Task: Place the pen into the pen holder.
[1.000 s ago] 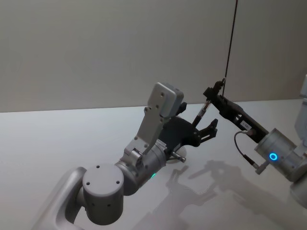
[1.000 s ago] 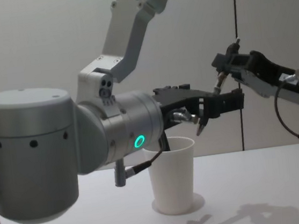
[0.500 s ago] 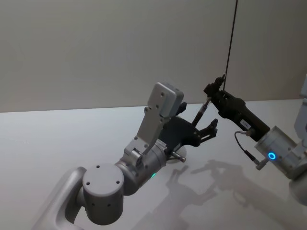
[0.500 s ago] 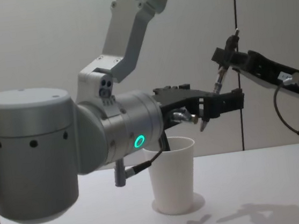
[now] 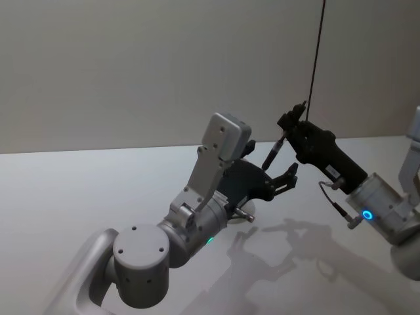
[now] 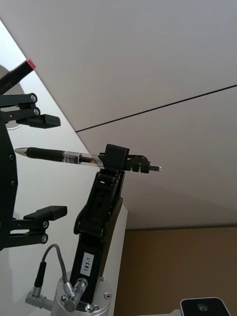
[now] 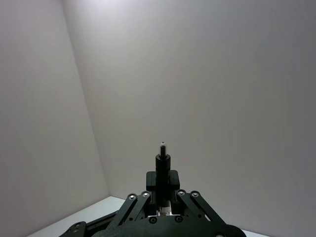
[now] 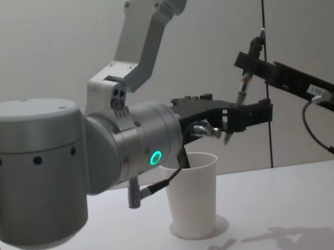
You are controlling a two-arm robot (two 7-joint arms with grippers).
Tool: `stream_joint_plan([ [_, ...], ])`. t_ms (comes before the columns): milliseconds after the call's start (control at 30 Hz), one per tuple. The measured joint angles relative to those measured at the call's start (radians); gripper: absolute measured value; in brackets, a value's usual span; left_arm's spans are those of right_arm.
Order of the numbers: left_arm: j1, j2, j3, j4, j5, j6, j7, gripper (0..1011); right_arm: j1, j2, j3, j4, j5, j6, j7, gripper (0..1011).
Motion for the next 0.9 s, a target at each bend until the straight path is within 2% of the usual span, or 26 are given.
stream_joint_plan([
  [500,0.000,0.000,0.000,0.000,0.000,0.000,0.000,1000,0.052,-0.026,-0.009,0.118,-0.028,-0.113,0.060,137],
  [900,0.000,0.000,0.000,0.000,0.000,0.000,0.000,1000,0.092,-0.046,-0.005,0.198,0.015,-0.127,0.102,137],
])
